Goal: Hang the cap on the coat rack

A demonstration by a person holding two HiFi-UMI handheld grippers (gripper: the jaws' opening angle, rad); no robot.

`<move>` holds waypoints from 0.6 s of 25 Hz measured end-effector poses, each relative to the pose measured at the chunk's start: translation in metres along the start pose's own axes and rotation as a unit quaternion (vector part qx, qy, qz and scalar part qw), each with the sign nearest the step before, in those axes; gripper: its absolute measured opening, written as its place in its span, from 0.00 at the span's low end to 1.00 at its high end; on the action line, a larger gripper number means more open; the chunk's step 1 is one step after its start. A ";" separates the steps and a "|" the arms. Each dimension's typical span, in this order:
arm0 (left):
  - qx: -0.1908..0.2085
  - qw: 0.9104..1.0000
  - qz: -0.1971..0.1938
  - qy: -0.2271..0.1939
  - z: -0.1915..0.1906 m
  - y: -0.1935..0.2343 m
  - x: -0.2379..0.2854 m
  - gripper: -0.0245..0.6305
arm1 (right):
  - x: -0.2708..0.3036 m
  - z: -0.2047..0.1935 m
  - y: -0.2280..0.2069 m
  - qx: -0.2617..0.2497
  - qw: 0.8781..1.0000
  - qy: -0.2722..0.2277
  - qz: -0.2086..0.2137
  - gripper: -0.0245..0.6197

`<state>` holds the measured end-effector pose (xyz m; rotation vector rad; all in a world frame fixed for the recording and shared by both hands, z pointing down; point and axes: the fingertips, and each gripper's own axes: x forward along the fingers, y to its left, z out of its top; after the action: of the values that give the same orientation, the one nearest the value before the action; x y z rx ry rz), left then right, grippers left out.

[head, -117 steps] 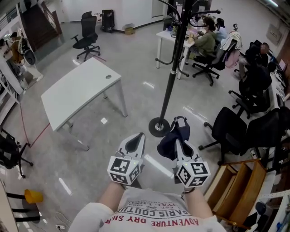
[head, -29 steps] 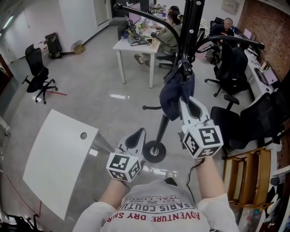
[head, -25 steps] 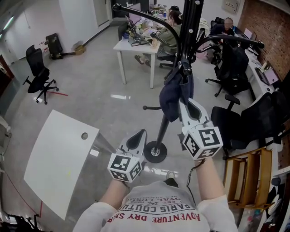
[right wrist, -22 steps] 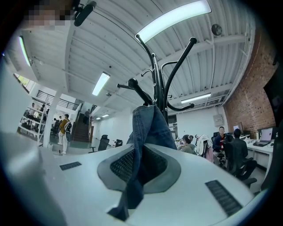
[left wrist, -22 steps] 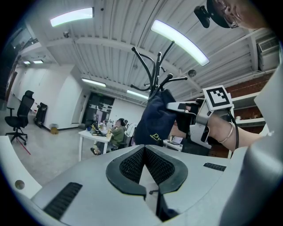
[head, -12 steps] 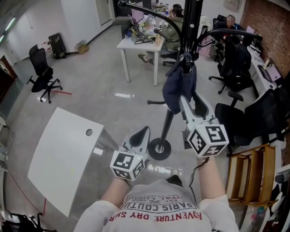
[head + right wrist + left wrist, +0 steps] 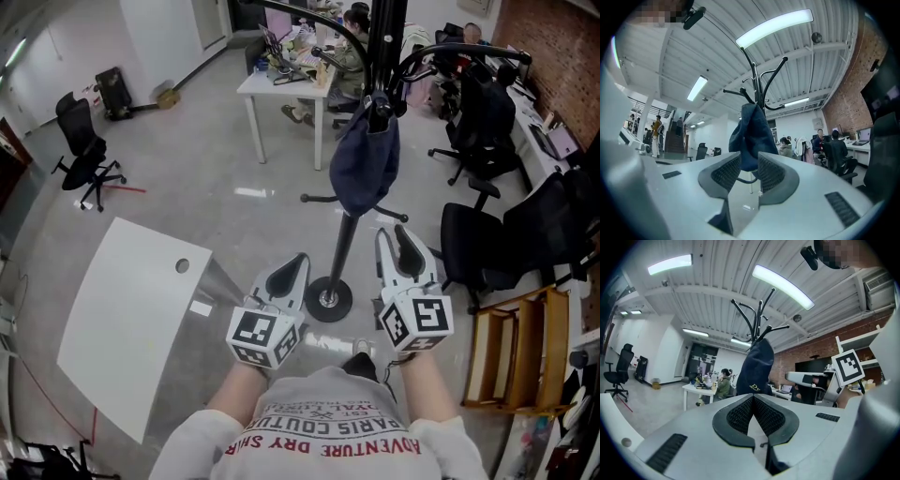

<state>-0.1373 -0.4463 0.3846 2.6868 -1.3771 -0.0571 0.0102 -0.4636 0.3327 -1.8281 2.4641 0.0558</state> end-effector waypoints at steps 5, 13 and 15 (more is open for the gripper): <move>-0.003 1.000 0.000 -0.007 0.003 -0.002 0.001 0.05 | -0.014 -0.029 0.003 0.007 0.999 0.033 -0.005 0.08; -0.001 1.000 -0.004 -0.005 0.002 -0.010 0.003 0.05 | -0.027 -0.052 0.011 0.017 0.998 0.063 0.003 0.06; 0.000 1.000 -0.005 -0.005 0.003 -0.013 0.003 0.05 | -0.028 -0.050 0.013 0.010 0.998 0.064 0.006 0.06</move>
<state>-0.1255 -0.4419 0.3805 2.6973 -1.3653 -0.0731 0.0038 -0.4368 0.3851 -1.8642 2.5489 -0.0887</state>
